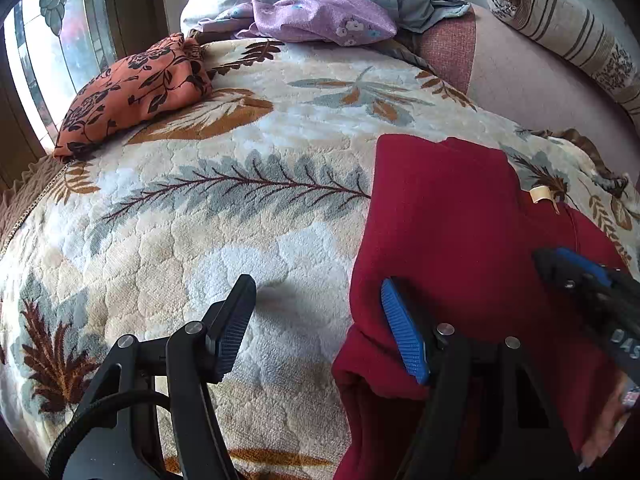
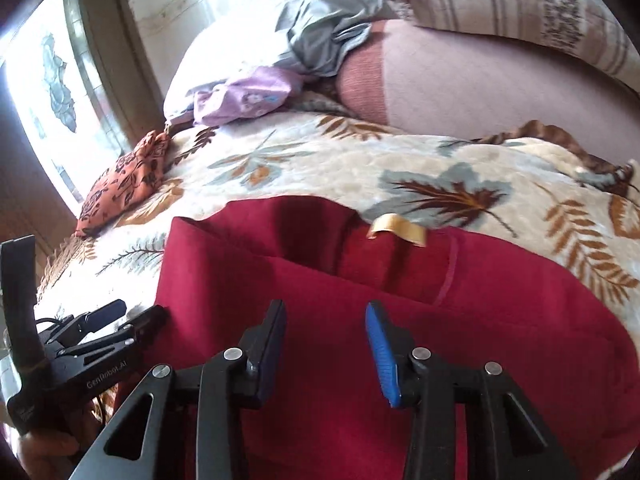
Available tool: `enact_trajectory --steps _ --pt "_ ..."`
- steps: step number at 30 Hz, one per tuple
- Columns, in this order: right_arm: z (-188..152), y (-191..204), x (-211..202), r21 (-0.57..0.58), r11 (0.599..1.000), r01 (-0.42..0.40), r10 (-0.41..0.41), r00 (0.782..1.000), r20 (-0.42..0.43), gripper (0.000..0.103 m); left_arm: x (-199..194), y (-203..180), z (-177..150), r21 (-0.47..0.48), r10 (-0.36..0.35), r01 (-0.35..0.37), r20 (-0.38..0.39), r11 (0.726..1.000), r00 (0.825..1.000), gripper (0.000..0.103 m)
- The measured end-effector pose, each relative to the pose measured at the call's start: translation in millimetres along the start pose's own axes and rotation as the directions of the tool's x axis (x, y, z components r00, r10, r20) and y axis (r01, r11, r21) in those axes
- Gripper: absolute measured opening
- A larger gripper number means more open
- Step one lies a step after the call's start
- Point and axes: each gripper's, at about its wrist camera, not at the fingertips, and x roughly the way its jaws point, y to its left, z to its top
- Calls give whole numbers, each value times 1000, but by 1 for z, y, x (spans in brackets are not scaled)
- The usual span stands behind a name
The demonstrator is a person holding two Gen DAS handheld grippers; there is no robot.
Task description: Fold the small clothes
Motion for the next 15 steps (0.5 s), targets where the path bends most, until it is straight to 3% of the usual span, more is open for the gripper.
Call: enact_trajectory --steps 2,6,11,15 --pt "3 15 30 -15 1000 -6 5 998 -65 40 -1 -2 1 10 7 -7 3 1000 1000 66" --pt "8 23 43 -69 996 58 -61 997 -43 40 -11 -5 4 24 -2 1 31 1000 1000 66" --pt "-3 13 0 -67 996 61 -63 998 -25 41 -41 -14 7 43 -94 89 130 995 987 66" --pt "-29 -4 -31 -66 988 138 -139 990 -12 46 -41 -32 1 91 -142 133 98 987 985 66"
